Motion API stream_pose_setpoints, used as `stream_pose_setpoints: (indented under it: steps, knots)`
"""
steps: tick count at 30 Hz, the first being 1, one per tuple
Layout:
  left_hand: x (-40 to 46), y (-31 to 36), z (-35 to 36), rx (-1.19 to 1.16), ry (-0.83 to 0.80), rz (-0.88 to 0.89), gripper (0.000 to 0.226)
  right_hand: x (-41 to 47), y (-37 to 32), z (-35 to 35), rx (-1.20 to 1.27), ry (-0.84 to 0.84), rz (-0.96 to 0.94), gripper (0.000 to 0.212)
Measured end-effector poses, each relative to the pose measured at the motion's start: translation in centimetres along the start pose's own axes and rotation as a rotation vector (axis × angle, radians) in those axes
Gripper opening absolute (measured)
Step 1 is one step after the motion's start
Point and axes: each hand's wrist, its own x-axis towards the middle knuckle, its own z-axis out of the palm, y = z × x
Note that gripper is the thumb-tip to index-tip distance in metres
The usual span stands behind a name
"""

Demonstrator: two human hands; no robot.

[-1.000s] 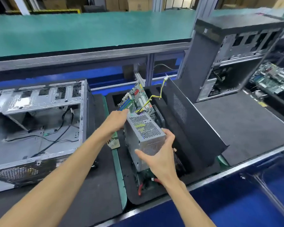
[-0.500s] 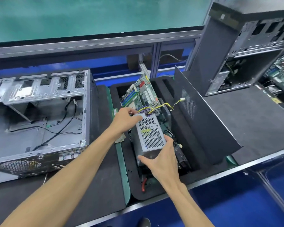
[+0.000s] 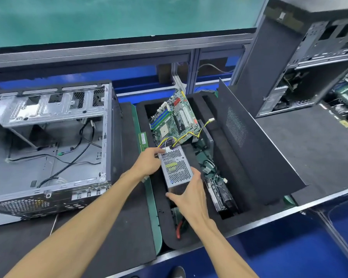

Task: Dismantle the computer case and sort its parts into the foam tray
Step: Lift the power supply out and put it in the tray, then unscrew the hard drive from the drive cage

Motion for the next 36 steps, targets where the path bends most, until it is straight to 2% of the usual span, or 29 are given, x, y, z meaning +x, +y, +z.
stream_pose_setpoints:
  steps: [8,14,17,19,21,25,29,32,36]
  knots:
    - [-0.2,-0.5,0.1,0.019,0.012,0.005,0.063,0.3,-0.4,0.0,-0.378,0.037,-0.062,0.106]
    - [-0.7,-1.2,0.5,0.009,0.049,0.022,0.059,0.8,-0.2,-1.1,-0.5,0.023,-0.054,0.107]
    - [-1.1,-1.2,0.5,0.071,0.013,-0.009,0.069,1.1,-0.8,-1.5,-0.551,0.017,-0.049,0.119]
    - [-1.5,-1.2,0.4,0.112,0.012,-0.017,0.074,1.2,-1.3,-1.8,-0.503,0.027,-0.072,0.125]
    - [-2.1,-1.2,0.1,0.097,0.017,0.004,0.075,1.1,-2.4,-2.2,-0.391,0.066,-0.145,0.121]
    - [-4.0,-0.9,-1.0,0.012,0.057,0.082,0.067,1.0,-5.7,-2.4,-0.129,0.157,-0.316,0.089]
    - [-7.5,0.0,-3.2,-0.104,0.105,0.171,0.059,0.5,-9.5,-2.1,0.106,0.154,-0.443,0.058]
    - [-10.6,0.2,-5.8,-0.23,0.151,0.261,0.056,-0.5,-12.5,-1.3,0.229,0.11,-0.508,0.047]
    - [-14.7,-0.5,-10.0,-0.341,0.312,0.317,0.049,-3.0,-16.0,0.5,0.341,0.112,-0.59,0.035]
